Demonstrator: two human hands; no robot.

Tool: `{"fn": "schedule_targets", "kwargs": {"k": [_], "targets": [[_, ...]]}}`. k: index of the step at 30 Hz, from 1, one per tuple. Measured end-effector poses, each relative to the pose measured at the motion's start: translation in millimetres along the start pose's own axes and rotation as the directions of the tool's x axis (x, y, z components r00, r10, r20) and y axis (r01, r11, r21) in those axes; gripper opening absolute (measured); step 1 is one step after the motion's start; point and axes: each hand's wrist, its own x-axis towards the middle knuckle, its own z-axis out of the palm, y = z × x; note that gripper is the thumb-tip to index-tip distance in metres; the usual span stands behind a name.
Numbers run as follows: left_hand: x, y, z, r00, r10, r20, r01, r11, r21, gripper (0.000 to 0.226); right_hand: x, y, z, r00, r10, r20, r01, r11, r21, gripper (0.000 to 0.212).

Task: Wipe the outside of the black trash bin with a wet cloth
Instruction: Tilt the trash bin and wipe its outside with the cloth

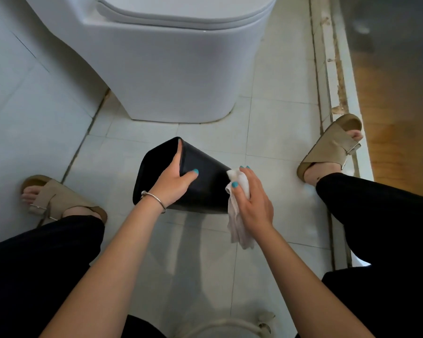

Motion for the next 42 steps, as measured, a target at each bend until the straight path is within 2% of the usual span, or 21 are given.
{"fn": "schedule_targets", "kwargs": {"k": [3,6,9,13,16,19,21,23,26,30,37,42], "targets": [[-5,6,-1,1.0,-0.026,0.009,0.026,0.999,0.037,0.061,-10,-7,-2,0.997,-0.052,0.054,0.048,0.997,0.063,0.044],[-9,7,-2,0.999,-0.037,0.038,0.032,0.992,0.12,0.059,-20,-11,-1,0.989,-0.091,0.12,0.084,0.994,0.062,0.042],[-11,3,-4,0.998,-0.014,0.064,0.003,0.984,0.181,0.067,-27,-12,2,0.985,-0.096,0.142,0.088,0.994,0.062,0.041],[-15,-3,-6,0.995,0.024,0.094,-0.039,0.986,0.16,0.088,-33,-13,2,0.985,-0.09,0.145,0.078,0.993,0.087,0.044],[-18,-4,-6,0.993,0.046,0.105,-0.069,0.971,0.229,0.1,-35,-15,2,0.983,-0.1,0.154,0.085,0.991,0.101,0.044],[-18,-5,-5,0.994,0.075,0.075,-0.093,0.954,0.284,0.095,-37,-18,2,0.98,-0.111,0.168,0.096,0.991,0.095,0.044],[-18,-4,-3,0.994,0.099,0.05,-0.107,0.969,0.222,0.085,-38,-19,2,0.98,-0.109,0.17,0.093,0.991,0.1,0.043],[-17,-2,-2,0.995,0.095,0.036,-0.1,0.983,0.156,0.069,-39,-20,1,0.98,-0.105,0.167,0.089,0.991,0.102,0.042],[-18,2,-1,0.998,0.065,-0.001,-0.065,0.991,0.119,0.034,-41,-20,1,0.978,-0.115,0.172,0.099,0.99,0.1,0.042],[-15,5,-2,0.996,0.028,-0.088,-0.017,0.993,0.12,0.046,-45,-18,4,0.973,-0.134,0.188,0.118,0.989,0.093,0.043],[-7,9,3,0.972,0.055,-0.23,-0.012,0.983,0.182,0.05,-51,-20,5,0.97,-0.134,0.203,0.122,0.99,0.072,0.043],[0,9,6,0.965,0.069,-0.253,0.001,0.964,0.267,0.055,-58,-19,7,0.97,-0.131,0.203,0.121,0.991,0.059,0.043]]}}
